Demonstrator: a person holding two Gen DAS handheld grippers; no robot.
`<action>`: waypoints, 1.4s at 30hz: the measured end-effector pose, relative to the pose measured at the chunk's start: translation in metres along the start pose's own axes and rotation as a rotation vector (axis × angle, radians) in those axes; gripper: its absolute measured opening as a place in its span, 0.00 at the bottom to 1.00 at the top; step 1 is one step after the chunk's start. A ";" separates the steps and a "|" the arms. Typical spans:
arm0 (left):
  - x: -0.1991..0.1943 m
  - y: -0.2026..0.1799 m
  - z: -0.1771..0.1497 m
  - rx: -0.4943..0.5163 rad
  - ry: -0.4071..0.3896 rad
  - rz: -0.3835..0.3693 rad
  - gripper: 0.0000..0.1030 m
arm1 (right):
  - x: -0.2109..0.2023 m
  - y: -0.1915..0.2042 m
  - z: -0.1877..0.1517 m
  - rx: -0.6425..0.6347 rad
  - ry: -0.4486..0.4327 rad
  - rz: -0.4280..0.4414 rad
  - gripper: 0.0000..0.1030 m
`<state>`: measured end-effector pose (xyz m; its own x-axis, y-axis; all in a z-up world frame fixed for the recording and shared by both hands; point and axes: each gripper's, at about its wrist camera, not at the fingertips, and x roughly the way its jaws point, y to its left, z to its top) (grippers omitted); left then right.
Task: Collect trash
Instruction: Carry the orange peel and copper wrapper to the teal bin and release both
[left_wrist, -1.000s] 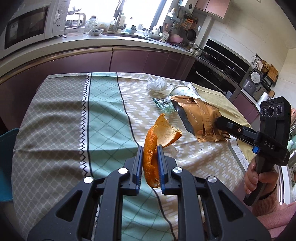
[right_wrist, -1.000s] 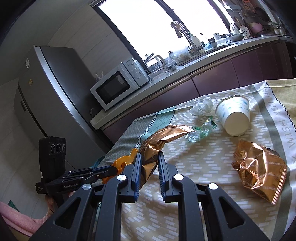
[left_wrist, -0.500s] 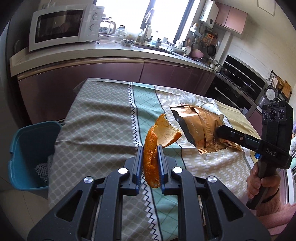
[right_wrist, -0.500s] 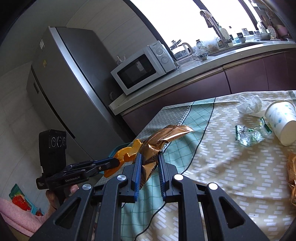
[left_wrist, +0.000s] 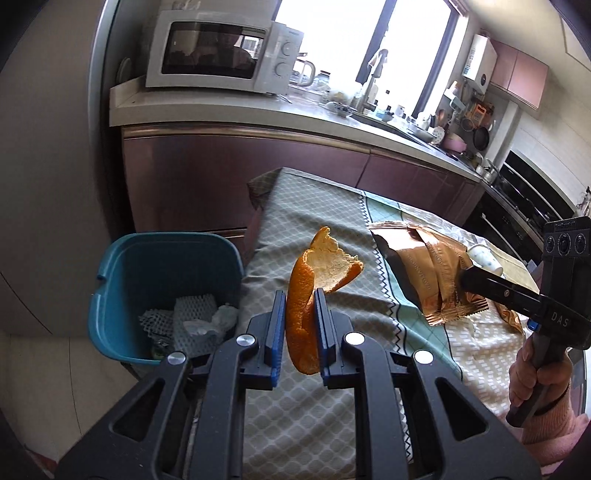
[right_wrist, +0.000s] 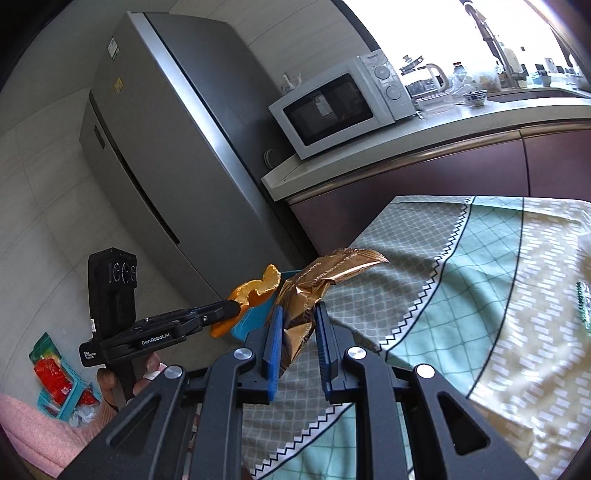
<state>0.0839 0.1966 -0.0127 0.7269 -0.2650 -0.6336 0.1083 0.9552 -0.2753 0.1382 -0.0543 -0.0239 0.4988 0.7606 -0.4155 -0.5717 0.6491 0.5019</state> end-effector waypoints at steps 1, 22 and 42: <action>-0.002 0.007 0.000 -0.009 -0.004 0.013 0.15 | 0.005 0.002 0.002 -0.003 0.008 0.009 0.16; 0.021 0.098 0.000 -0.147 0.036 0.175 0.16 | 0.110 0.048 0.026 -0.101 0.179 0.068 0.16; 0.080 0.145 -0.003 -0.226 0.107 0.240 0.15 | 0.204 0.056 0.013 -0.118 0.334 -0.019 0.16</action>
<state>0.1560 0.3138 -0.1054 0.6366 -0.0598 -0.7689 -0.2188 0.9420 -0.2544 0.2166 0.1368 -0.0706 0.2808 0.6980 -0.6587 -0.6454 0.6453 0.4087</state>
